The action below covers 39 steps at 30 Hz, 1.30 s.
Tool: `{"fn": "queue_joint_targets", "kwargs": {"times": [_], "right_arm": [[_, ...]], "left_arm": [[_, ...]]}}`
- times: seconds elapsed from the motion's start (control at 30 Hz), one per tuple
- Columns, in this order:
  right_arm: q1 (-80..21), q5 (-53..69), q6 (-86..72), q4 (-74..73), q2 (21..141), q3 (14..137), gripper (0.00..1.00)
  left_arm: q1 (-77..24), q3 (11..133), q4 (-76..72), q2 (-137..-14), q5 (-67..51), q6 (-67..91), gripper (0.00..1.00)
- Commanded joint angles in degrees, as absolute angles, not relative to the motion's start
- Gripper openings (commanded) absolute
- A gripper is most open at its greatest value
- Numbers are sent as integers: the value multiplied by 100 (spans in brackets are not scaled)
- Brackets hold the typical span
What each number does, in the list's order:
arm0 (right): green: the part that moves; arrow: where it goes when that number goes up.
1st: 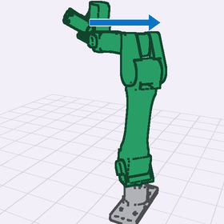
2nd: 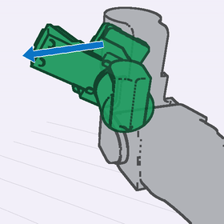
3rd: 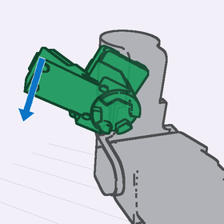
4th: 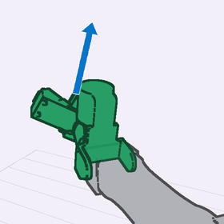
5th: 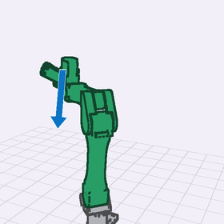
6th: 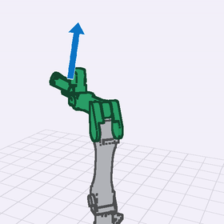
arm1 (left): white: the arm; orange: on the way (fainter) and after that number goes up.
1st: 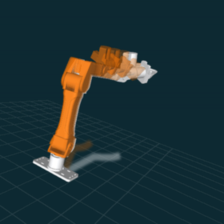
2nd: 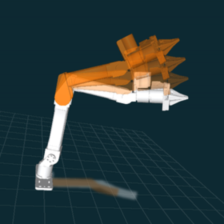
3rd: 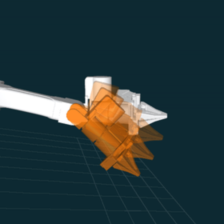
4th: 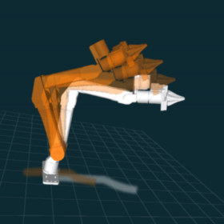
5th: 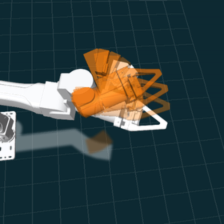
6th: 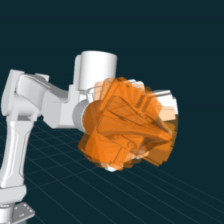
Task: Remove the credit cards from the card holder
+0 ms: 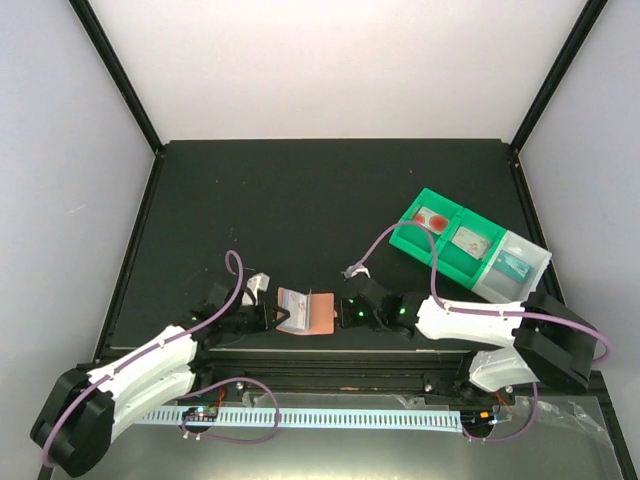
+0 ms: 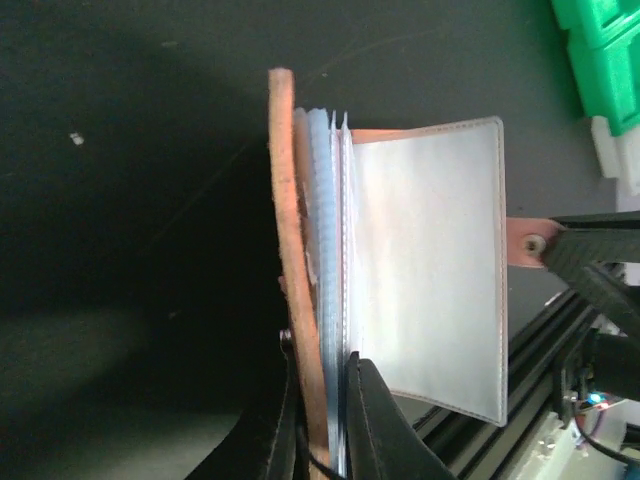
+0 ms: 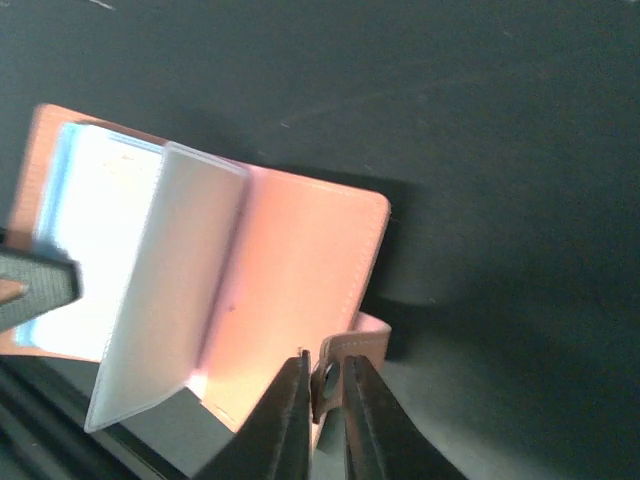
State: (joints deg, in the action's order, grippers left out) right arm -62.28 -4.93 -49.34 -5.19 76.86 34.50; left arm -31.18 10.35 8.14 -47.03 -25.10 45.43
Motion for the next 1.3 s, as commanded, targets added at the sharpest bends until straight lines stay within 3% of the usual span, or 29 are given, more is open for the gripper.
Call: {"fn": "queue_joint_targets", "kwargs": {"times": [0.0,0.2,0.33,0.63,0.93,1.27], "right_arm": [[-6250,-941,-4838,-1114,7709,3670,16],[-6258,-763,-4687,-1677,7462,4237,39],[-6266,-363,-4728,-1458,7420,4370,43],[-6320,761,-4941,-329,8173,4779,25],[-6363,979,-4994,-236,9067,5165,18],[-6359,273,-4747,-934,9342,5068,16]], "left_arm": [[-3089,1098,511,-4854,-2635,4430,3],[-3092,1090,411,-4861,-2680,4478,2],[-3092,1071,302,-4909,-2675,4535,2],[-3091,976,65,-5001,-2759,4689,2],[-3086,956,36,-4966,-2692,4778,3],[-3092,802,-229,-5014,-2688,4956,3]]}}
